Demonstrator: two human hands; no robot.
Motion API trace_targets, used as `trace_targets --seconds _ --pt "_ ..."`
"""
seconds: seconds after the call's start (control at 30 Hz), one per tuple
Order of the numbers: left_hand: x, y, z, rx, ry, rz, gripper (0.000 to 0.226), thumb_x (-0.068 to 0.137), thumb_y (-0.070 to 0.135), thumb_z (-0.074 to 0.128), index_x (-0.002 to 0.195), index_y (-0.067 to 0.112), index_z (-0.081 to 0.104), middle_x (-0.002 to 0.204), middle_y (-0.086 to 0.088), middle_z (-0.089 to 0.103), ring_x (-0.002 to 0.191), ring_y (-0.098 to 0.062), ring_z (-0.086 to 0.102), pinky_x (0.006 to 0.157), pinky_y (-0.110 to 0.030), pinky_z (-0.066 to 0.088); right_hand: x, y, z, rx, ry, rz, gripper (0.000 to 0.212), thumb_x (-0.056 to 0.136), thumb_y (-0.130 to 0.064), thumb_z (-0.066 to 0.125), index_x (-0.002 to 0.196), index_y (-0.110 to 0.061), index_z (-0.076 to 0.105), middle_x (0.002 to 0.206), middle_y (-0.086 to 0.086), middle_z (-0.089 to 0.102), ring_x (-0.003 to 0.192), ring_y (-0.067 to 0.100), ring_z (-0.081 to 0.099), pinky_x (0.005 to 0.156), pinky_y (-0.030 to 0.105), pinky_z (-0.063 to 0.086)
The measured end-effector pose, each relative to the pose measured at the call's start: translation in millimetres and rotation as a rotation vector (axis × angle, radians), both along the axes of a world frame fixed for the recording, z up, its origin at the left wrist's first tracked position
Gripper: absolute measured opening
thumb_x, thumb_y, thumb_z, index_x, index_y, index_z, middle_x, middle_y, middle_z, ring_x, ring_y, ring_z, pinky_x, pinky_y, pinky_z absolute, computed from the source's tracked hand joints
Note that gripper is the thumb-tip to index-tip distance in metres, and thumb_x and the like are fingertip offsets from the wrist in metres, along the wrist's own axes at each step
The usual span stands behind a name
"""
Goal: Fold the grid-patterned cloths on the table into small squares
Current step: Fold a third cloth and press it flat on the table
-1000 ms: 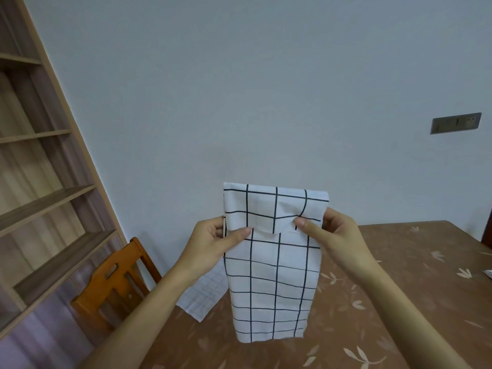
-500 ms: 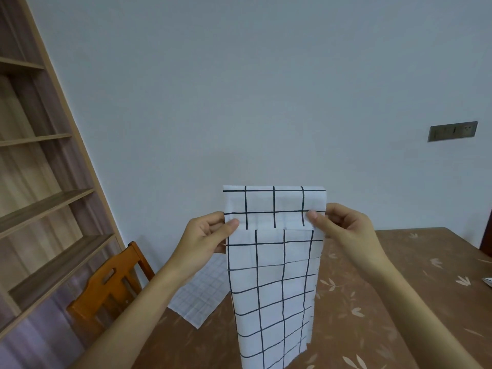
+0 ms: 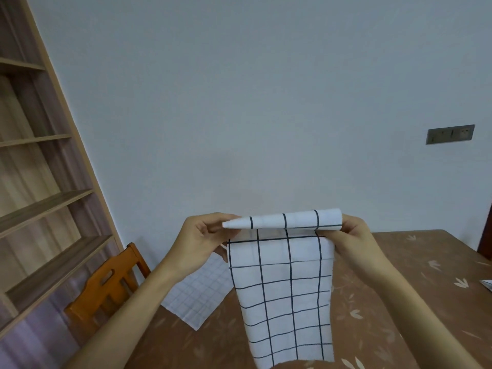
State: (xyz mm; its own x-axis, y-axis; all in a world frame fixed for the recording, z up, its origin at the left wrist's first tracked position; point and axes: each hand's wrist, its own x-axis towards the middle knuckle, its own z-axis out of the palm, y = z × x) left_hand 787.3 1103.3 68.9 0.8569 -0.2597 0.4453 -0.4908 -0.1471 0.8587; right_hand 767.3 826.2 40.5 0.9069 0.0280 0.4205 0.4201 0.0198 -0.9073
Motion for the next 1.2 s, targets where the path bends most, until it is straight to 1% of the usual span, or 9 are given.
trace_targets --seconds 0.1,0.33,0.47,0.53,0.63,0.73,0.87,1.0,1.2 --pt "-3.0 2.7 3.0 -0.006 0.04 0.002 0.039 0.094 -0.006 0.058 0.09 0.025 0.082 0.097 -0.005 0.079 0.084 -0.02 0.075 0.065 -0.028 0.061 0.1 -0.1 -1.6 0.048 0.03 0.019 0.05 0.093 0.013 0.047 0.091 -0.023 0.081 0.105 -0.001 0.078 0.096 0.012 0.073 0.076 0.025 0.06" --pt "-4.0 4.2 6.5 -0.08 0.1 0.046 0.039 0.096 -0.009 0.051 0.08 0.013 0.08 0.091 -0.01 0.076 0.084 -0.024 0.072 0.073 -0.03 0.062 0.6 -3.1 -5.1 0.103 0.012 0.1 0.051 0.087 0.018 0.045 0.071 -0.015 0.081 0.085 0.005 0.078 0.082 0.015 0.072 0.068 0.019 0.055" --pt "-4.1 5.8 6.1 -0.115 0.106 0.022 0.023 0.094 0.006 0.06 0.087 0.011 0.081 0.095 -0.012 0.077 0.086 -0.023 0.072 0.076 -0.031 0.061 2.6 -3.0 -3.6 0.134 0.013 0.112 0.056 0.09 0.015 0.036 0.071 -0.014 0.079 0.083 0.002 0.076 0.077 0.012 0.067 0.064 0.015 0.05" --pt "-4.1 5.0 4.8 -0.131 0.084 0.058 0.01 0.087 0.01 0.072 0.086 0.014 0.081 0.091 -0.01 0.078 0.083 -0.021 0.073 0.076 -0.03 0.06 4.7 -2.7 -4.0 0.201 0.044 0.133 0.055 0.091 0.005 0.031 0.084 -0.016 0.081 0.094 0.003 0.078 0.088 0.015 0.069 0.07 0.021 0.051" --pt "-2.4 3.6 0.3 -0.117 0.024 0.127 0.016 0.079 0.002 0.079 0.09 0.014 0.079 0.082 -0.004 0.077 0.075 -0.017 0.069 0.078 -0.025 0.058 7.6 -0.8 -6.5 0.274 0.088 0.201 0.046 0.09 -0.038 0.045 0.13 -0.025 0.063 0.105 0.015 0.075 0.09 0.023 0.071 0.078 0.031 0.053" --pt "-2.5 3.1 -0.8 -0.161 0.008 0.127 0.021 0.079 0.0 0.078 0.094 0.015 0.077 0.087 0.002 0.077 0.079 -0.012 0.07 0.079 -0.024 0.058 8.9 -0.1 -14.9 0.045 0.121 0.096 0.057 0.084 -0.061 0.064 0.136 -0.04 0.054 0.115 0.008 0.073 0.103 0.022 0.071 0.092 0.036 0.055" --pt "-2.6 4.5 -2.3 -0.205 -0.018 0.1 0.038 0.076 0.01 0.079 0.112 0.02 0.073 0.102 -0.007 0.076 0.092 -0.02 0.071 0.088 -0.031 0.059 1.9 10.9 -17.2 -0.05 0.085 0.094 0.022 0.084 -0.021 0.075 0.105 -0.018 0.075 0.1 0.003 0.079 0.099 0.026 0.074 0.079 0.025 0.059" --pt "-1.8 6.2 -13.5 -0.236 0.143 0.026 0.05 0.081 0.021 0.08 0.128 0.025 0.064 0.109 -0.024 0.071 0.106 -0.03 0.069 0.094 -0.048 0.057 4.0 18.4 -17.7 0.025 0.035 0.057 0.018 0.083 -0.008 0.075 0.101 -0.011 0.078 0.101 0.004 0.079 0.099 0.02 0.074 0.085 0.024 0.058" --pt "-4.1 -4.8 -41.1 -0.119 0.153 0.04 0.02 0.087 0.017 0.066 0.105 0.014 0.074 0.105 0.001 0.079 0.101 -0.018 0.074 0.08 -0.022 0.059 5.5 20.0 -11.8 0.051 0.018 0.036 0.022 0.085 -0.006 0.072 0.107 -0.011 0.076 0.103 0.004 0.079 0.099 0.019 0.074 0.085 0.026 0.059"
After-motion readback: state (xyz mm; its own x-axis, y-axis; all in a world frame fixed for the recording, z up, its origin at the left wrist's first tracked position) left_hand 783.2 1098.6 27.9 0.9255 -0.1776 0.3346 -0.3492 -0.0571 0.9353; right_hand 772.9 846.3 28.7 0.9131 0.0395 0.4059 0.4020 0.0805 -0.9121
